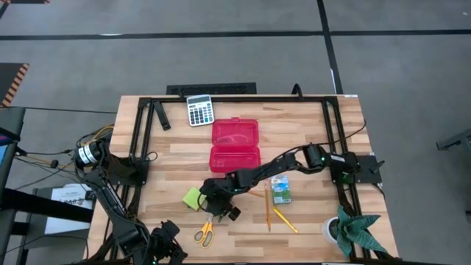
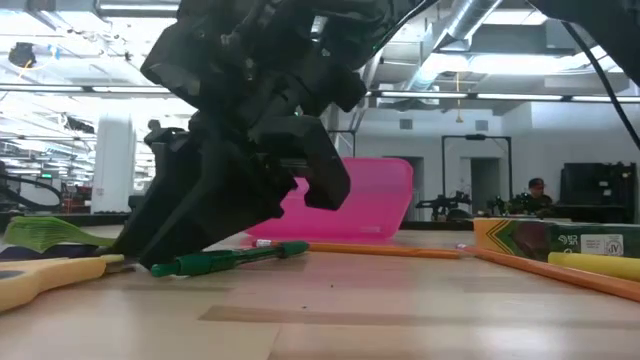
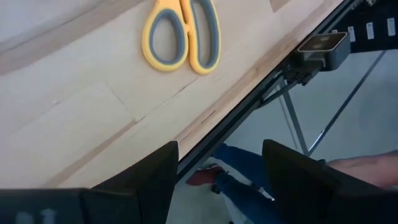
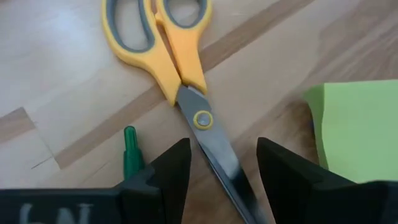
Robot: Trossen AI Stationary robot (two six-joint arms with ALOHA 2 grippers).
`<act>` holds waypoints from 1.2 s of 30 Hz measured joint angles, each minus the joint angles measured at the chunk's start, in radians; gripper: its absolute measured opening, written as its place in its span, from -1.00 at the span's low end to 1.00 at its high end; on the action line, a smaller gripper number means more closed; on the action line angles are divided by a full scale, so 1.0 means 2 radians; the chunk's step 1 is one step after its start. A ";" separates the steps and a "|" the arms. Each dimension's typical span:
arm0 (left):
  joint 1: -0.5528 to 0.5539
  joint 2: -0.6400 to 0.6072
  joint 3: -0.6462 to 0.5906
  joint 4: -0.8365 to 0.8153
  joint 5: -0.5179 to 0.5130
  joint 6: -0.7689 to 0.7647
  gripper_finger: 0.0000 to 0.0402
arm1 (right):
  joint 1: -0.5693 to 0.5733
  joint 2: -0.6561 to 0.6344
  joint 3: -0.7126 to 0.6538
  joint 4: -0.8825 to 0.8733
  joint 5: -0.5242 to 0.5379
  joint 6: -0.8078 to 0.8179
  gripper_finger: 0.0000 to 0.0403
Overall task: Pack school essentials
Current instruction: Put the scissors into the supply box
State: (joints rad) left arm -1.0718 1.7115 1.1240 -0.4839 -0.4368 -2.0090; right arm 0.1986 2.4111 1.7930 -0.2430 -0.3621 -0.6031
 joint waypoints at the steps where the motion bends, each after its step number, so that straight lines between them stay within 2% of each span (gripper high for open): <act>1: 0.000 0.000 0.000 0.000 -0.002 0.000 0.14 | 0.000 0.000 0.000 -0.007 0.000 -0.003 -0.04; 5: 0.000 0.000 0.000 -0.002 -0.007 0.000 0.14 | 0.000 0.010 0.001 -0.017 0.001 0.002 -0.13; 13: 0.000 0.000 0.000 -0.002 -0.011 0.000 0.14 | 0.007 0.020 0.002 -0.040 0.068 0.014 -0.67; 18: 0.000 0.000 0.000 -0.002 -0.011 0.003 0.14 | 0.015 0.016 0.001 -0.046 0.105 0.015 -0.85; 26: 0.000 0.000 0.000 -0.003 -0.011 0.005 0.14 | 0.026 0.001 -0.001 -0.050 0.125 0.083 -0.87; 36: 0.000 0.000 0.000 -0.007 -0.012 0.012 0.14 | 0.005 -0.061 -0.005 -0.095 0.125 0.202 -0.89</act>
State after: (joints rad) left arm -1.0725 1.7115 1.1240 -0.4979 -0.4603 -1.9858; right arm 0.2076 2.2892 1.7824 -0.4331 -0.1115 -0.1998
